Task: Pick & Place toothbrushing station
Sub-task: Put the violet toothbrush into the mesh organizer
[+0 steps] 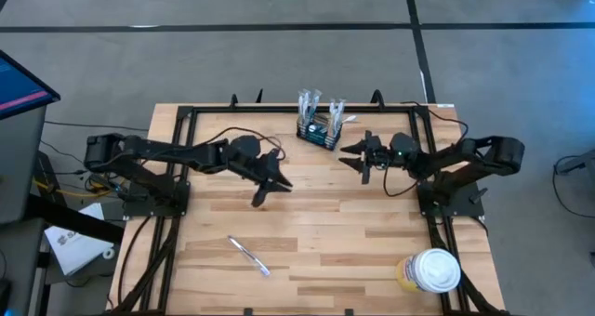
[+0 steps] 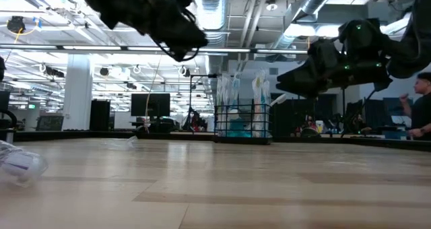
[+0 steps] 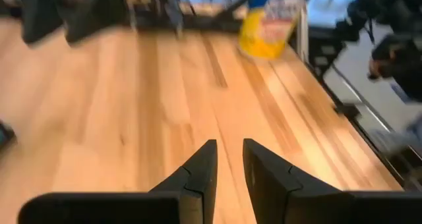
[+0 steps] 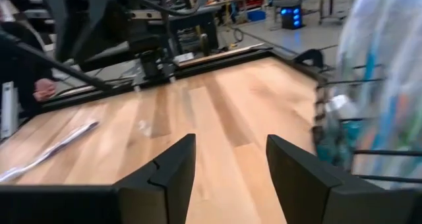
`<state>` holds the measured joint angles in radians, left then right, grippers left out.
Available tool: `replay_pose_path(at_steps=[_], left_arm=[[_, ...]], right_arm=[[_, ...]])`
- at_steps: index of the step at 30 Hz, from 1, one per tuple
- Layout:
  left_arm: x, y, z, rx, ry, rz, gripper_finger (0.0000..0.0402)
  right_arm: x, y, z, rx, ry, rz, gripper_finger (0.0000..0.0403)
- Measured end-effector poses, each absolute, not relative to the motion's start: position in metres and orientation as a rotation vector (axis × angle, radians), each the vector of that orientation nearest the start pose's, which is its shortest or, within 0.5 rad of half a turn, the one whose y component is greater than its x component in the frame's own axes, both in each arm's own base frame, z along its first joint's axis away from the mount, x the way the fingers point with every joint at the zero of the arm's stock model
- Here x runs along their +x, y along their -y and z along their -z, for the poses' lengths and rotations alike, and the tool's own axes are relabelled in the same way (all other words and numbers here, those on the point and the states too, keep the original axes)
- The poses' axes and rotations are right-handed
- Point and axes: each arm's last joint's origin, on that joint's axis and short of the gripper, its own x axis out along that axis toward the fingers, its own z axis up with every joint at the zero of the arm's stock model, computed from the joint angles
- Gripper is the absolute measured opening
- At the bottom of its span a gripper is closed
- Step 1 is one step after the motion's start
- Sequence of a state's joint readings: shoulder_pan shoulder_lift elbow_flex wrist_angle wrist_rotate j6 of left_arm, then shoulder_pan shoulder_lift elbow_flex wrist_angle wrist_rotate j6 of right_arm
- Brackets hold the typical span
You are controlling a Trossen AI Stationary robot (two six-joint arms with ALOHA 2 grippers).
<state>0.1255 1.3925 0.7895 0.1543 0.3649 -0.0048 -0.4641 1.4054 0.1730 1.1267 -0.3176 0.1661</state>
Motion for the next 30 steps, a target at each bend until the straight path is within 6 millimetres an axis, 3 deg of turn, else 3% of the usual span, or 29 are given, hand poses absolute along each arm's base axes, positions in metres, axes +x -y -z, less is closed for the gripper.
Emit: replay_pose_path(at_steps=[8,17,22,30], left_arm=[[0.269,0.005,-0.229,-0.134,-0.669,0.332,0.0067],[0.262,0.055,-0.223,-0.080,-0.741,0.503,0.0067],[0.258,0.077,-0.220,-0.046,-0.766,0.507,0.0067],[0.239,0.102,-0.190,-0.013,-0.880,0.452,0.0067]], right_arm=[[0.201,0.067,-0.139,0.222,-0.126,0.057,0.0166],[0.216,0.056,-0.144,0.227,-0.163,-0.006,0.0156],[0.219,0.057,-0.145,0.232,-0.181,-0.005,0.0150],[0.220,0.056,-0.145,0.233,-0.187,-0.010,0.0142]])
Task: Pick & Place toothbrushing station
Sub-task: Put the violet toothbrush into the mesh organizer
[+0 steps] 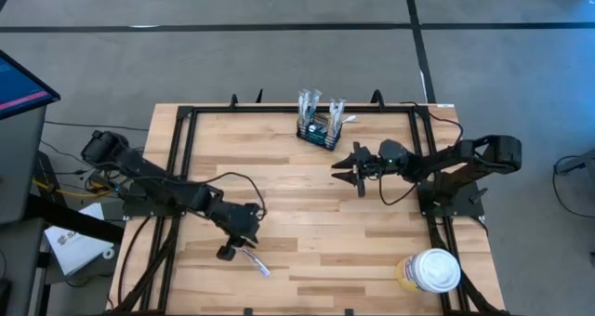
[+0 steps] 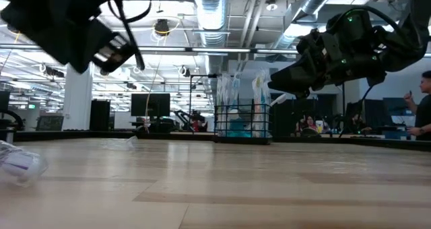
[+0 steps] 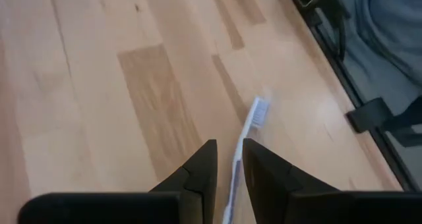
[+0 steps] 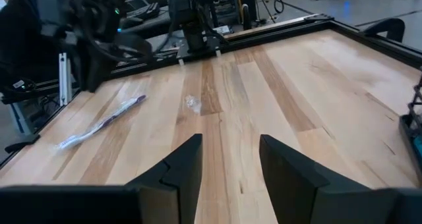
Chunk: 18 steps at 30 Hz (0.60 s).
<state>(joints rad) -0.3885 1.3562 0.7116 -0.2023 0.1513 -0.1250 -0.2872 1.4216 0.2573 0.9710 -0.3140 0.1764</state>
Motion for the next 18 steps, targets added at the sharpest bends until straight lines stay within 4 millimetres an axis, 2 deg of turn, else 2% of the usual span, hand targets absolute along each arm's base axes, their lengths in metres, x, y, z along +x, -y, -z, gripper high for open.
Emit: replay_pose_path(at_steps=[7,18], left_arm=[[0.220,0.106,-0.165,-0.073,-0.985,0.388,0.0088],[0.204,0.103,-0.143,-0.069,-1.058,0.379,0.0185]], right_arm=[[0.221,0.051,-0.145,0.230,-0.186,-0.030,0.0136],[0.221,0.050,-0.145,0.230,-0.188,-0.035,0.0136]])
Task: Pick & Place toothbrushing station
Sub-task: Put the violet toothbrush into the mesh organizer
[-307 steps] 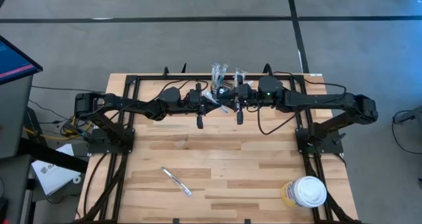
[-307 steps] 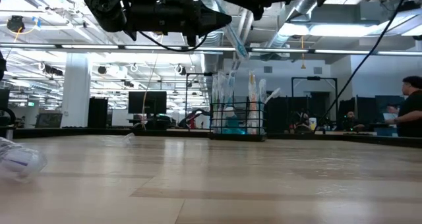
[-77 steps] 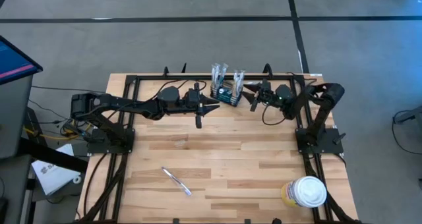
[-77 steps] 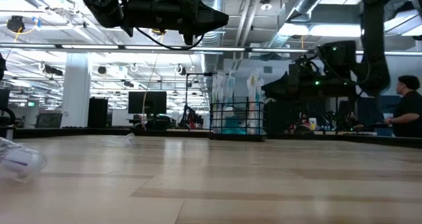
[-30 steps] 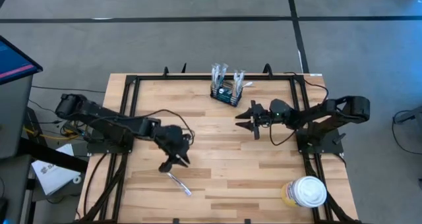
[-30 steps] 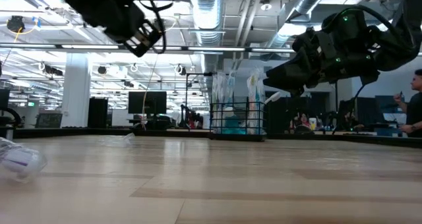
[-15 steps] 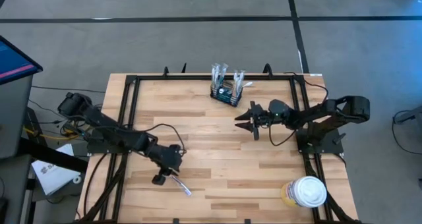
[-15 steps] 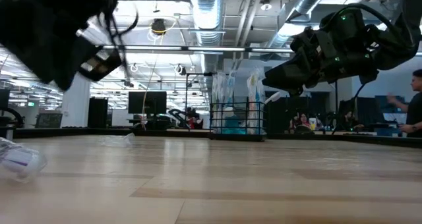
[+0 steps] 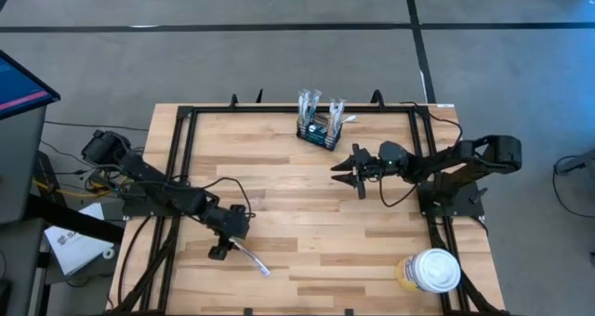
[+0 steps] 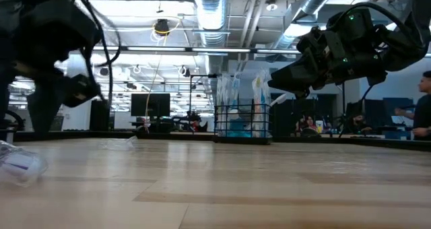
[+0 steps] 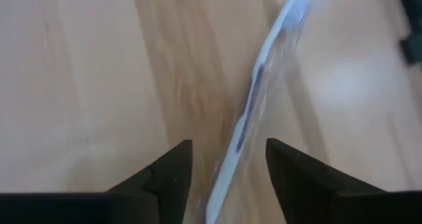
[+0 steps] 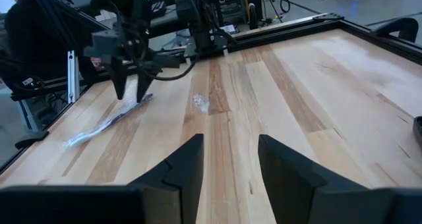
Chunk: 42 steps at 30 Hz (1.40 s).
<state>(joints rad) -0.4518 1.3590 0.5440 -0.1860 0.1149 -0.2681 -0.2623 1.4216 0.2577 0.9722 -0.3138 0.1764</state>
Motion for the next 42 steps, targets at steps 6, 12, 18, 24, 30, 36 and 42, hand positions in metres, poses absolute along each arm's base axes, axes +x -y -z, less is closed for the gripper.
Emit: replay_pose_path(at_steps=[6,12,18,24,30,36,42], left_arm=[[0.197,0.103,-0.135,-0.047,-1.075,0.375,0.0213],[0.193,0.108,-0.134,0.060,-1.051,0.384,0.0207],[0.192,0.116,-0.124,0.105,-1.089,0.407,0.0194],[0.194,0.118,-0.114,0.191,-1.104,0.355,0.0177],[0.192,0.119,-0.113,0.266,-1.088,0.374,0.0124],[0.192,0.119,-0.112,0.296,-1.084,0.372,0.0027],[0.192,0.119,-0.114,0.295,-1.069,0.364,0.0015]], right_arm=[[0.221,0.050,-0.145,0.230,-0.188,-0.035,0.0133],[0.221,0.050,-0.145,0.230,-0.189,-0.035,0.0133],[0.221,0.050,-0.143,0.236,-0.209,-0.033,0.0133],[0.220,0.050,-0.143,0.237,-0.213,-0.033,0.0133],[0.220,0.050,-0.142,0.239,-0.221,-0.032,0.0134],[0.220,0.050,-0.142,0.239,-0.221,-0.032,0.0132],[0.220,0.050,-0.142,0.239,-0.221,-0.032,0.0133]])
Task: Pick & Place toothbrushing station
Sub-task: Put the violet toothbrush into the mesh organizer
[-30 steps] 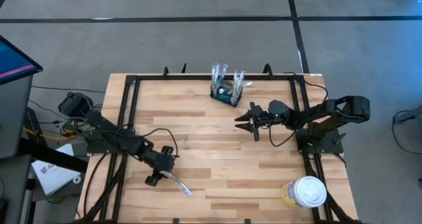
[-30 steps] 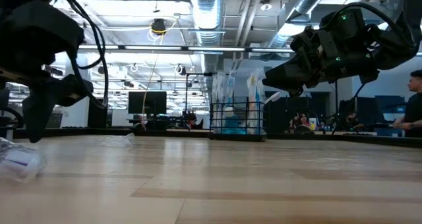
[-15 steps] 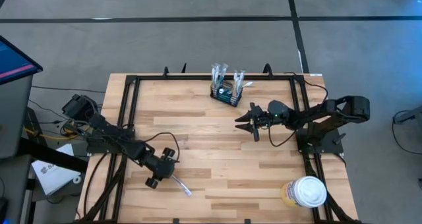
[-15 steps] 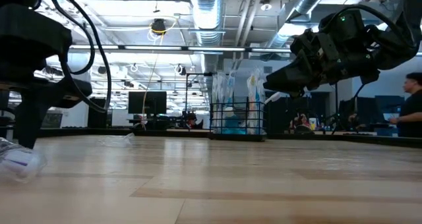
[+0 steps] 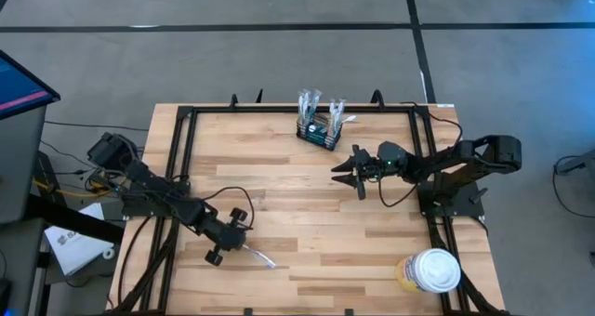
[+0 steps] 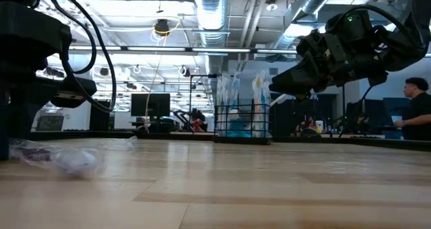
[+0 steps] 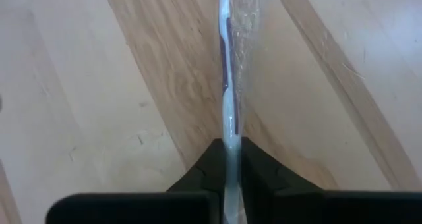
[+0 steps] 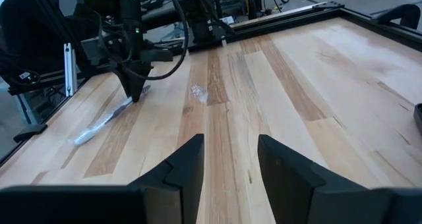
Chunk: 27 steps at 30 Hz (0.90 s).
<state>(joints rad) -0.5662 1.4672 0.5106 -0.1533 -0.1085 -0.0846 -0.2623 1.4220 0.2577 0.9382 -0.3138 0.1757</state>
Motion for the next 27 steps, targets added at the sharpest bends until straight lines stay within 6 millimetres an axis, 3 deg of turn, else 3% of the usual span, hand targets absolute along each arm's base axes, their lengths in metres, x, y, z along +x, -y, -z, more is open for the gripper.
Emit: replay_pose_path(at_steps=[3,10,18,27], left_arm=[[0.194,0.117,-0.121,0.283,-1.024,0.350,0.0012],[0.204,0.100,-0.142,0.309,-0.850,0.100,0.0012],[0.232,0.070,-0.158,0.171,-0.652,-0.078,0.0013],[0.255,0.033,-0.181,0.083,-0.398,-0.119,0.0013]], right_arm=[[0.220,0.050,-0.142,0.239,-0.221,-0.032,0.0134],[0.220,0.050,-0.142,0.239,-0.219,-0.032,0.0133],[0.220,0.050,-0.143,0.237,-0.213,-0.033,0.0132],[0.222,0.050,-0.148,0.225,-0.171,-0.037,0.0137]])
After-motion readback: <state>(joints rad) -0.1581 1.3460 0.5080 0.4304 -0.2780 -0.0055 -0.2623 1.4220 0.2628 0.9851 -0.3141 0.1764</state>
